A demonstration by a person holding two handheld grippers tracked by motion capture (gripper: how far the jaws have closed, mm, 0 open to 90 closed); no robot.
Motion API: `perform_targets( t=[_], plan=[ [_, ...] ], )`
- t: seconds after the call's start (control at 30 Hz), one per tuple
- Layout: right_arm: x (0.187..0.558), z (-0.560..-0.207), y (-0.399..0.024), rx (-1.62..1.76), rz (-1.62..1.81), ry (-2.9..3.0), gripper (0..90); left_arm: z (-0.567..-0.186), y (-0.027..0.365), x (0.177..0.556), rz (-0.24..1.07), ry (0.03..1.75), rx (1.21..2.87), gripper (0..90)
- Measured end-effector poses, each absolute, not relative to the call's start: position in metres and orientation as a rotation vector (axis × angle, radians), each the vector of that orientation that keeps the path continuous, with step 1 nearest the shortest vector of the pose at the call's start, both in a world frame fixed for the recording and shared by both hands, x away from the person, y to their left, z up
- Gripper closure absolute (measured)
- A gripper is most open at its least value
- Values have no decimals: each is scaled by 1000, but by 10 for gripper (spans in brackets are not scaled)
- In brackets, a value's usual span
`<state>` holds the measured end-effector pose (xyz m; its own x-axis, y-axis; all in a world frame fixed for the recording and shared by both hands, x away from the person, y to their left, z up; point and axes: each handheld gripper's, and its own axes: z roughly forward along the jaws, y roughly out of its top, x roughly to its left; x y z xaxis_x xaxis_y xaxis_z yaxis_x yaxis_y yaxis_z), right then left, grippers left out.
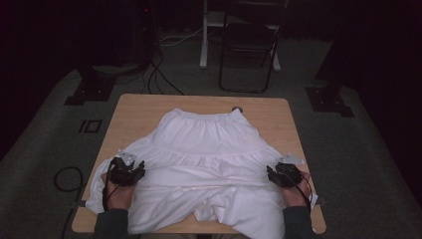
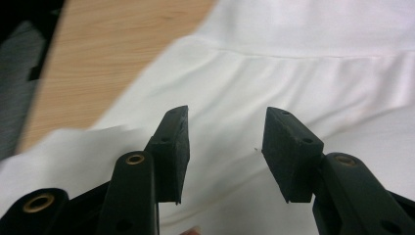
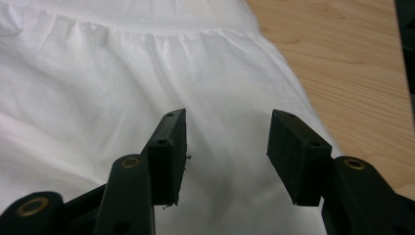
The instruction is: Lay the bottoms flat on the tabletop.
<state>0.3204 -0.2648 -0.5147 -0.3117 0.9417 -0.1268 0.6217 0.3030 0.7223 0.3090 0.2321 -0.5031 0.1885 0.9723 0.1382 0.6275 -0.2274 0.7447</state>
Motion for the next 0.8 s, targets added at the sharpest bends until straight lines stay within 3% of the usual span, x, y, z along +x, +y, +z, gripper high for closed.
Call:
perform_targets(
  t=[0.37,0.53,0.8],
  plan=[
    [332,-538,-263,1457,726,2080,495,-535,219,331,766,1505,2013,503],
    [327,-544,-269,1503,826,2034,529,-542,230,331,623,1525,1926,556],
    [311,-547,-272,1499,851,2018,543,-544,228,311,641,1497,1921,583]
  ],
)
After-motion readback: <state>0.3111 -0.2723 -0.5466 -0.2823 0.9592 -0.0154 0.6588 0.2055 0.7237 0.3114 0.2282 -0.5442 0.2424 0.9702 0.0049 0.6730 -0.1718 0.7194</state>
